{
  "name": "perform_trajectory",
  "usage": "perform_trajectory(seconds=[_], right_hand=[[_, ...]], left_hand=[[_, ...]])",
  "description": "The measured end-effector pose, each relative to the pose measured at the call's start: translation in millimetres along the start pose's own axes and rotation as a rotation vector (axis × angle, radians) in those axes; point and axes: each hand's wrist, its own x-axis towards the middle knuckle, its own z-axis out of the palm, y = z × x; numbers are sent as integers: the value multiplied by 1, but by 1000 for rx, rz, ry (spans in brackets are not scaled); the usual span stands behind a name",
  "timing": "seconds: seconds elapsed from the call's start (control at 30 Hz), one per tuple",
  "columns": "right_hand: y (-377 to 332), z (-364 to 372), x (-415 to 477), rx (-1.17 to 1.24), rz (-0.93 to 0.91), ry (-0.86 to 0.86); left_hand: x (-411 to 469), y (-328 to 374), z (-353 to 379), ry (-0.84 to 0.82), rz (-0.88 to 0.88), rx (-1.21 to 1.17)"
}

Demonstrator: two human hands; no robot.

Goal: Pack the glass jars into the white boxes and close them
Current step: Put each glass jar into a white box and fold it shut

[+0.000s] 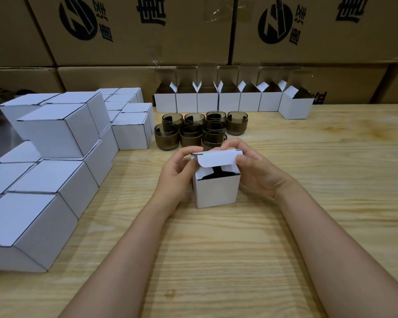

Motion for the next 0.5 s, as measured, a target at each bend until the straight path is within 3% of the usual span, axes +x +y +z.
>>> perform_trajectory(seconds=[0.27,0.5], right_hand=[[2,0,-5,-9,-39,-12],[1,4,-7,-27,-47,-38]], left_hand=[[-5,9,-5,-140,-115,-161],[-6,8,-4,-203,-70,-158]])
